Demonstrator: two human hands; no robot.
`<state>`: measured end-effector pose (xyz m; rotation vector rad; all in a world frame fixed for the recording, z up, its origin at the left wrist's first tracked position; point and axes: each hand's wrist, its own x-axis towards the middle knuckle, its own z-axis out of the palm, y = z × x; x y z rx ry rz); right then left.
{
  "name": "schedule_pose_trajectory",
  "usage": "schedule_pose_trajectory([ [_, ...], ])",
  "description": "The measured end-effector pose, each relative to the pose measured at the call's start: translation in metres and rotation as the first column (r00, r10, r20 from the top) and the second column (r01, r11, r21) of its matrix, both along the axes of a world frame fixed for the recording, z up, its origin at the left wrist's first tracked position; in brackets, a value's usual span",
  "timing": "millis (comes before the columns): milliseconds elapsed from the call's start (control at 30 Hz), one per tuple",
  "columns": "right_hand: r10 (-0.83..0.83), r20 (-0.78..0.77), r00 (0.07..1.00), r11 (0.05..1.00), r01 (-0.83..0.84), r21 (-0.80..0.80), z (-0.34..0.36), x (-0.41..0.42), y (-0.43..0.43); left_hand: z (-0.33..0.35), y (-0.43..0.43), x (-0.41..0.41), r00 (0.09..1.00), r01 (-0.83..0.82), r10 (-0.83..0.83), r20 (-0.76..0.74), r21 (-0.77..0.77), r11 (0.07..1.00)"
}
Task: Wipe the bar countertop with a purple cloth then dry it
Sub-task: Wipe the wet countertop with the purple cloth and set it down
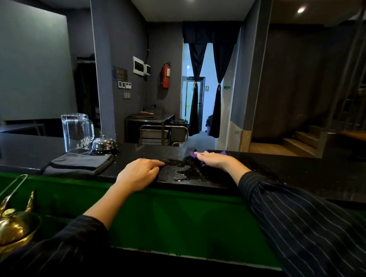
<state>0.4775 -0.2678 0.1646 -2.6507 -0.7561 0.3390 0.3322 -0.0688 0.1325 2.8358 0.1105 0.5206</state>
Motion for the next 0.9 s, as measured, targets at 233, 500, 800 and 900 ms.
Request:
schedule_pose_trajectory([
  [233, 0.074, -0.059, 0.995, 0.996, -0.077, -0.042, -0.006, 0.011, 0.049, 0.001, 0.002, 0.001, 1.000, 0.011, -0.011, 0.012, -0.012, 1.000],
  [500, 0.229, -0.085, 0.970, 0.972, -0.233, -0.035, -0.007, -0.003, 0.060, -0.004, 0.006, -0.003, 0.987, 0.061, -0.026, 0.156, -0.222, 0.973],
  [800, 0.390, -0.017, 0.920, 0.912, -0.389, -0.131, -0.009, -0.017, 0.087, -0.006, 0.006, 0.001, 0.958, 0.031, 0.043, 0.284, -0.252, 0.967],
  [900, 0.494, -0.009, 0.870, 0.863, -0.491, -0.118, -0.011, -0.019, 0.070, -0.008, 0.007, 0.001, 0.940, 0.005, 0.082, 0.332, -0.252, 0.968],
])
